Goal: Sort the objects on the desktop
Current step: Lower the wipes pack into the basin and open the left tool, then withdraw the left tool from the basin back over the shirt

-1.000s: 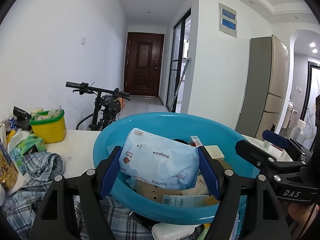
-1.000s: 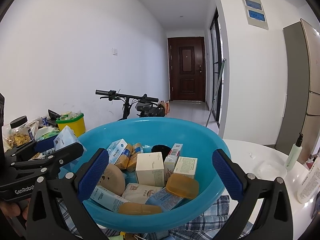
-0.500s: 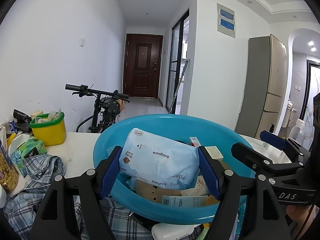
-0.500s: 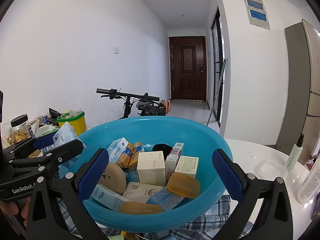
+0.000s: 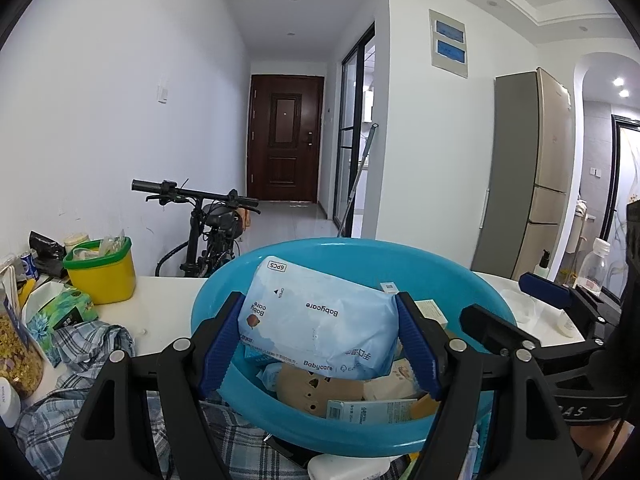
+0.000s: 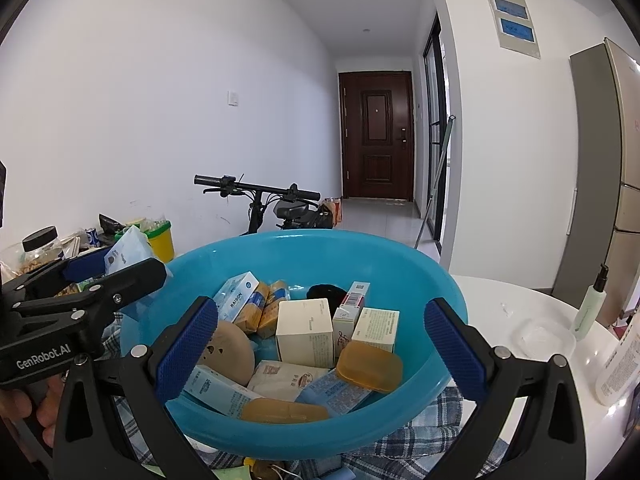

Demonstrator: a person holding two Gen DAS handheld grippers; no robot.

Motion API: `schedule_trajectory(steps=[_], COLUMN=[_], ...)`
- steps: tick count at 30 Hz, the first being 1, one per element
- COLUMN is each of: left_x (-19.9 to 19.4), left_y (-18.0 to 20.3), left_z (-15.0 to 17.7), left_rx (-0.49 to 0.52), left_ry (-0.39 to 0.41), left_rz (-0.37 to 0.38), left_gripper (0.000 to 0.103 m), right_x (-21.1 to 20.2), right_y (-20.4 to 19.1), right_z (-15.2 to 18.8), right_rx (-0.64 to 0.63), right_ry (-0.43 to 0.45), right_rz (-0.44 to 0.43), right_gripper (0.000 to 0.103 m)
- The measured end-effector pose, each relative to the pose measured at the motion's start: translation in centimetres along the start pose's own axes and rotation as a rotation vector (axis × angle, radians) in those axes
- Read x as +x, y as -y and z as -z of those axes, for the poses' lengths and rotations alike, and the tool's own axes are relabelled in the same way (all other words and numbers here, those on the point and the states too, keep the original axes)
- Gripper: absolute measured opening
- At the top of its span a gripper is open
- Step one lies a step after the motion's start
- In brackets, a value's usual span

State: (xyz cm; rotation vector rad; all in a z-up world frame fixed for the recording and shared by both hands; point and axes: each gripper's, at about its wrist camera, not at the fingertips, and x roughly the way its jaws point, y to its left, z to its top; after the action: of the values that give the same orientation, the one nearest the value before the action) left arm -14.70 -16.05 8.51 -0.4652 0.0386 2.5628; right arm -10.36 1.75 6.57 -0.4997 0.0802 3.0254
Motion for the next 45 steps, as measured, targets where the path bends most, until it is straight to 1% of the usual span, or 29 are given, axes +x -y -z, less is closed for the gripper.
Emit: schedule_trajectory(steps=[1, 2, 3, 4, 5, 6, 9, 12, 27, 41, 45], left_x=[0.0, 0.0, -0.1, -0.2, -0.3, -0.3, -0.4, -0.1, 0.1, 0.0, 0.0], left_y=[0.0, -0.1, 0.0, 0.0, -0.1, -0.2, -0.7, -1.0, -0.5, -0.3, -0.4], left_z=[0.0, 0.0, -0.1, -0.2, -0.3, -0.4, -0.6, -0.4, 0.6, 0.6, 0.5], left_rx=[0.000, 0.000, 0.005, 0.010, 0.011, 0.011, -0.013, -0.038, -0.013, -0.014, -0.025], left_ry=[0.001, 0.004, 0.012, 0.022, 0.032, 0.035, 0.018, -0.006, -0.041, -0.042, -0.055], left_rz=[-0.005, -0.013, -0.017, -0.035, -0.074, -0.088, -0.058, -0.045, -0.059, -0.062, -0.058], left_gripper=[0.078, 0.085, 0.090, 0.099, 0.103, 0.103, 0.103, 0.103, 0.103, 0.103, 0.103], right_x=[-0.2, -0.3, -0.4, -0.5, -0.6, -0.6, -0.5, -0.5, -0.5, -0.7, -0.7], right_y=[0.1, 0.1, 0.2, 0.4, 0.5, 0.6, 0.7, 0.5, 0.2, 0.6, 0.5], right_z=[0.0, -0.1, -0.1, -0.2, -0.2, -0.2, -0.2, -0.2, -0.2, -0.4, -0.4], right_rx=[0.006, 0.012, 0.019, 0.026, 0.033, 0.039, 0.049, 0.041, 0.025, 0.036, 0.036], right_ry=[0.008, 0.013, 0.016, 0.021, 0.027, 0.027, 0.019, 0.020, 0.010, 0.017, 0.018], right_rz=[-0.005, -0.011, -0.014, -0.017, -0.020, -0.017, -0.018, -0.015, -0.018, -0.018, -0.019], right_gripper=[0.103, 0.103, 0.103, 0.103, 0.103, 0.103, 0.103, 0.103, 0.103, 0.103, 0.103])
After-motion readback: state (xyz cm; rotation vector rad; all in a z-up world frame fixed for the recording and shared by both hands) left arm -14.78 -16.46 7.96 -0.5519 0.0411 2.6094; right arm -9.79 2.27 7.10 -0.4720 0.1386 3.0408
